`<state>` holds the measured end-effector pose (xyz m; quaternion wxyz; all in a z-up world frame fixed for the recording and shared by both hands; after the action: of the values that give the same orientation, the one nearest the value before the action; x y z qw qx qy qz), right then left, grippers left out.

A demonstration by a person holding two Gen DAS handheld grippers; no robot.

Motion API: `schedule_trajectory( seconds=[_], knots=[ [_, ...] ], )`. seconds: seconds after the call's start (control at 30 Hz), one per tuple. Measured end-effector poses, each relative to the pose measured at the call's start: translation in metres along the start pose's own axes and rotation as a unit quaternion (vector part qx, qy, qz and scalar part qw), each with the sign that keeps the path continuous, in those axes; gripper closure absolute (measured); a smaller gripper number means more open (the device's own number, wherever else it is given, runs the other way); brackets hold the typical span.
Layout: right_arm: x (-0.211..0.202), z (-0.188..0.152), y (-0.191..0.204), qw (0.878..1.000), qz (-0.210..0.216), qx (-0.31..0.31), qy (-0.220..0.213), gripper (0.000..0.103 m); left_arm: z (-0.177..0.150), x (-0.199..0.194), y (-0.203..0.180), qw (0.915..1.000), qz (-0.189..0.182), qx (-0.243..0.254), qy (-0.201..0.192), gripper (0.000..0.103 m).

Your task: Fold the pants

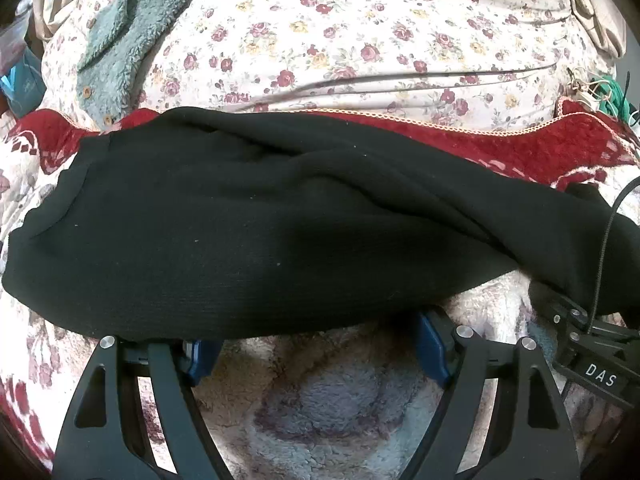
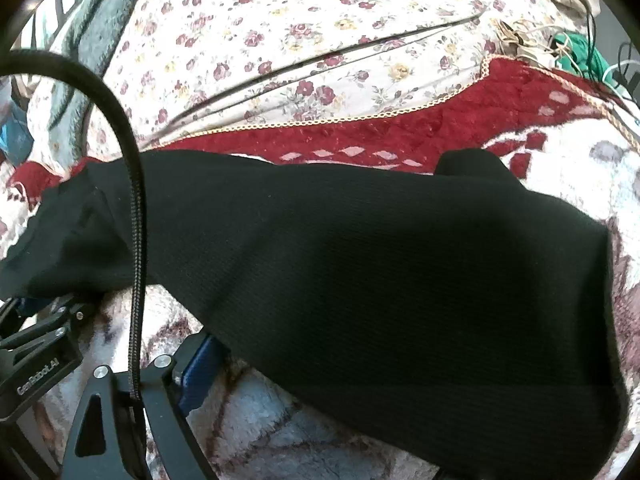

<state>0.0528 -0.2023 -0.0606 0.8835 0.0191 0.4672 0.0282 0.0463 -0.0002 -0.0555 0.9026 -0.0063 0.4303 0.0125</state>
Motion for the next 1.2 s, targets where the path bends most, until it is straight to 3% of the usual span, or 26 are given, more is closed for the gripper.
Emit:
schedule_trajectory(
  seconds=[0.17,0.27,0.33,0.43,0.6,0.73,0.83,1.2],
  knots=[
    [-0.002,0.001,-0.001,1.000,0.009,0.002,0.002,0.011,0.000,-0.002,0.001,0.9999,-0.011,0.006,0.004,0.023],
    [-0.011,0.000,0.003,1.000,0.014,-0.011,-0.004,0.022,-0.001,-0.010,0.003,0.9994,-0.025,0.022,0.006,0.023],
    [-0.022,-0.001,0.009,0.999,0.034,-0.015,-0.018,0.029,0.000,-0.018,0.008,0.9995,-0.023,0.018,-0.010,0.023],
    [-0.040,-0.005,0.020,0.996,0.077,0.003,-0.040,0.029,0.002,-0.034,0.015,0.9988,-0.029,0.007,-0.038,0.023],
    [-0.070,-0.005,0.043,0.989,0.113,0.001,-0.098,0.029,0.010,-0.057,0.022,0.9967,-0.040,0.010,-0.070,0.023],
    [-0.095,0.001,0.057,0.980,0.127,-0.004,-0.152,0.029,0.017,-0.081,0.030,0.9925,-0.025,0.010,-0.120,0.023],
    [-0.109,0.001,0.060,0.977,0.107,-0.015,-0.185,0.029,0.023,-0.093,0.036,0.9886,-0.013,0.017,-0.149,0.023],
    [-0.103,-0.001,0.045,0.980,0.095,-0.010,-0.174,0.029,0.027,-0.077,0.054,0.9930,-0.034,-0.017,-0.111,0.023]
  ],
)
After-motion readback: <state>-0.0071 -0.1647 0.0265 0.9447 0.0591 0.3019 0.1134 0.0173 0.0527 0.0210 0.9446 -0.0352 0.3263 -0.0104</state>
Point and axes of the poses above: each gripper's, at about its wrist camera, not at the fingertips, and x roughly the way its jaws point, y to its left, z to its top, the point moved 7 cm from there along x, roughly the way its jaws point
